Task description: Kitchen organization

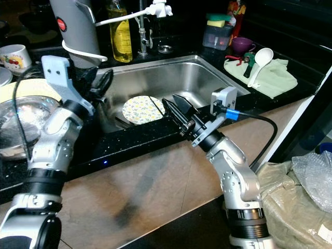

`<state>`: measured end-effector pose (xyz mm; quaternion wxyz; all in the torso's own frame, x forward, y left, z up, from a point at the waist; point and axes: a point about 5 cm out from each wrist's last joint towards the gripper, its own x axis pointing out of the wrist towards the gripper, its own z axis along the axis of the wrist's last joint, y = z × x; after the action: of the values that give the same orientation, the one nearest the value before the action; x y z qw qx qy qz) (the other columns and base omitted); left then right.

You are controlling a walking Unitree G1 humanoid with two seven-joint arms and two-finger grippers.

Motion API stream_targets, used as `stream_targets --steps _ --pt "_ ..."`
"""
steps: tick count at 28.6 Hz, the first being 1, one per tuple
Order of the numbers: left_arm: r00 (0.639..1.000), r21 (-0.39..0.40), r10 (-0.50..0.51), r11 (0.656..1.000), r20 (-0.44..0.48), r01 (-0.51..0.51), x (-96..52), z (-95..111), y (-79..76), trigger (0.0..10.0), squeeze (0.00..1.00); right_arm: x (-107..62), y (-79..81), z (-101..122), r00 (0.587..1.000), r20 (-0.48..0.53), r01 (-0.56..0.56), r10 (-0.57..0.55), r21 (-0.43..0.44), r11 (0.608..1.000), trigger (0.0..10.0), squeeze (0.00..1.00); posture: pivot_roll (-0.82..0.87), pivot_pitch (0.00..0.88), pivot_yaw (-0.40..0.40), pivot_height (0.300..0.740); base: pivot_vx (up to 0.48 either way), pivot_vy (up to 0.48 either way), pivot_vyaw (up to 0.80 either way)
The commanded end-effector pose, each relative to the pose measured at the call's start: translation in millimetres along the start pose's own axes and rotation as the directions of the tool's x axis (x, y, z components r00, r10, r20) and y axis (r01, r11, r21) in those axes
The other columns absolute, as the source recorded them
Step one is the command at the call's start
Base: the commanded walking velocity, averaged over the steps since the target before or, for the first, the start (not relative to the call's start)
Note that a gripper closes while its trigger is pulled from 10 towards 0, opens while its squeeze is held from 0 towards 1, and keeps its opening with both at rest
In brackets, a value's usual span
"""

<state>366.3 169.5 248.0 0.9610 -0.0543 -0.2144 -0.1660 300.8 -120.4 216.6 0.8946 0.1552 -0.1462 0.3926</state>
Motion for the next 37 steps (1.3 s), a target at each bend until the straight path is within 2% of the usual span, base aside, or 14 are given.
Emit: stream_targets --steps 1,5,6,8,10,13,17,21,24,26,27,29,34,37 --pt "1.0 -0.014 -0.018 1.0 0.021 0.018 3.4 0.1 -2.1 10.0 1.0 0.1 3.3 0.8 1.0 -0.008 -0.009 0.009 -0.004 1.0 10.0 0.0 0.05 0.008 -0.027 0.74 0.0 0.0 0.0" --pt "0.998 0.013 -0.03 0.999 0.059 0.029 6.6 11.0 -7.7 10.0 1.0 0.3 5.4 0.1 1.0 -0.01 -0.017 0.018 0.003 1.0 10.0 0.0 0.06 0.015 -0.029 0.74 0.0 0.0 0.0" --pt "0.995 0.077 -0.023 0.997 0.093 0.016 5.6 21.6 -12.5 10.0 0.03 -0.3 6.6 -1.1 1.0 -0.012 -0.023 0.023 0.009 1.0 10.0 0.0 0.06 0.018 -0.029 0.74 0.0 0.0 0.0" --pt "0.995 0.1 -0.018 0.995 0.103 0.008 5.0 24.7 -13.8 10.0 0.03 -0.5 6.9 -1.4 1.0 -0.012 -0.025 0.025 0.01 1.0 10.0 0.0 0.06 0.018 -0.029 0.74 0.0 0.0 0.0" --pt "0.99 0.292 -0.032 0.956 0.14 -0.01 0.1 41.5 -24.8 10.0 0.0 -1.4 9.5 -1.3 0.999 -0.009 -0.045 0.045 0.009 0.999 10.0 0.0 0.07 0.027 -0.033 0.74 0.0 0.0 0.34" --pt "0.98 0.442 -0.061 0.897 0.188 -0.029 -6.0 61.4 -32.1 10.0 0.0 -2.0 10.3 -2.0 0.998 -0.011 -0.054 0.054 0.012 0.998 10.0 0.0 0.07 0.032 -0.037 0.74 0.0 0.0 0.8" --pt "0.963 0.482 -0.097 0.875 0.253 -0.039 -16.0 93.1 -34.5 10.0 0.0 -2.3 15.3 -4.4 0.994 -0.022 -0.109 0.11 0.04 0.993 10.0 0.0 0.08 0.038 -0.041 0.74 0.0 0.0 0.8" --pt "0.964 0.495 -0.13 0.869 0.234 -0.003 -20.7 99.3 -35.0 10.0 0.0 -2.6 18.4 -5.5 0.99 -0.028 -0.135 0.137 0.051 0.989 10.0 0.0 0.09 0.038 -0.042 0.74 0.0 0.0 0.8" --pt "0.966 0.592 -0.252 0.787 0.054 0.172 -36.4 100.1 -36.2 10.0 0.0 -3.7 24.5 -8.2 0.98 -0.047 -0.189 0.192 0.066 0.98 10.0 0.0 0.09 0.041 -0.044 0.74 0.0 0.0 0.8" --pt "0.965 0.603 -0.262 0.772 0.013 0.201 -38.8 98.2 -35.2 10.0 0.0 -3.9 25.1 -8.5 0.979 -0.05 -0.196 0.199 0.066 0.978 10.0 0.0 0.09 0.041 -0.044 0.74 0.0 0.0 0.8" --pt "0.951 0.642 -0.277 0.707 -0.136 0.297 -48.4 89.0 -30.2 10.0 0.0 -4.1 25.8 -9.6 0.977 -0.055 -0.204 0.208 0.069 0.976 10.0 0.0 0.1 0.04 -0.047 0.74 0.0 0.0 0.8" --pt "0.938 0.654 -0.256 0.673 -0.233 0.346 -55.5 83.4 -23.3 10.0 0.0 -4.2 25.9 -10.1 0.976 -0.058 -0.208 0.212 0.07 0.976 10.0 0.0 0.1 0.04 -0.047 0.74 0.0 0.0 0.8" --pt "0.925 0.64 -0.131 0.687 -0.357 0.345 -62.7 75.2 -1.0 10.0 0.0 -3.7 24.4 -10.7 0.976 -0.061 -0.204 0.207 0.063 0.977 10.0 0.0 0.1 0.032 -0.05 0.74 0.0 0.0 0.8" --pt "0.904 0.633 -0.122 0.676 -0.41 0.378 -66.2 71.3 2.0 10.0 0.0 -2.8 22.4 -10.9 0.98 -0.068 -0.186 0.189 0.05 0.981 10.0 0.0 0.1 0.029 -0.049 0.74 0.0 0.0 0.63"
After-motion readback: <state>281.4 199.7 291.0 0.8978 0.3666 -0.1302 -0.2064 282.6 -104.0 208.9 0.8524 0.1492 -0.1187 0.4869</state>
